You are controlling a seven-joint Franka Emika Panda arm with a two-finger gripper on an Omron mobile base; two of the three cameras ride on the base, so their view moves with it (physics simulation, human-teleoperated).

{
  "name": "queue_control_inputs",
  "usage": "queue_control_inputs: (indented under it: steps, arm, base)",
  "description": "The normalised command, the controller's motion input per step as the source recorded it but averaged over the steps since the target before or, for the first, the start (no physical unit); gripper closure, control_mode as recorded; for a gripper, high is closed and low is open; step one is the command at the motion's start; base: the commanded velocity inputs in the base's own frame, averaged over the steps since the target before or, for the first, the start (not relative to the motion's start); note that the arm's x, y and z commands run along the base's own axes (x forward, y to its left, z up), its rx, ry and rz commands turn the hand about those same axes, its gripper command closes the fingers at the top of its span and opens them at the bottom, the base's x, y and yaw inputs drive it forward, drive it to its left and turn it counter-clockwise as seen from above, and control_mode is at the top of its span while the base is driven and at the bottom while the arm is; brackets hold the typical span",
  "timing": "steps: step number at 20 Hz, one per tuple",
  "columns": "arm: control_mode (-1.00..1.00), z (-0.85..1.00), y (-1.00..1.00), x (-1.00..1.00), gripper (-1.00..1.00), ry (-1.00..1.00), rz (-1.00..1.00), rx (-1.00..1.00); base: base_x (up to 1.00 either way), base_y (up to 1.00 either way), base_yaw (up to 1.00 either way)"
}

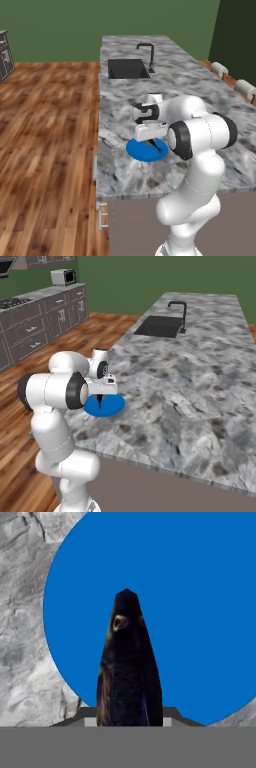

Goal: Take the fish from the oven and place it on the plate on the counter.

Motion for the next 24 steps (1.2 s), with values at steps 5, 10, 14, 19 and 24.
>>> queue_control_inputs:
  steps: [5, 10, 14, 19, 24]
  arm:
    - [-1.0, -0.29, 0.0, 0.42, 1.0, 0.0, 0.0, 0.0]
    - [-1.0, -0.28, 0.0, 0.02, 1.0, 0.03, 0.0, 0.0]
    - [-1.0, -0.31, 0.0, 0.0, 1.0, 0.03, 0.0, 0.0]
    - [-1.0, -0.25, 0.0, 0.0, 1.0, 0.04, 0.0, 0.0]
    - [-1.0, -0.08, 0.0, 0.01, 1.0, 0.03, 0.0, 0.0]
  base:
    - [0.0, 0.0, 0.0]
    - [0.0, 0.0, 0.0]
    - [0.0, 0.0, 0.0]
    - [0.0, 0.0, 0.0]
    - [0.0, 0.0, 0.0]
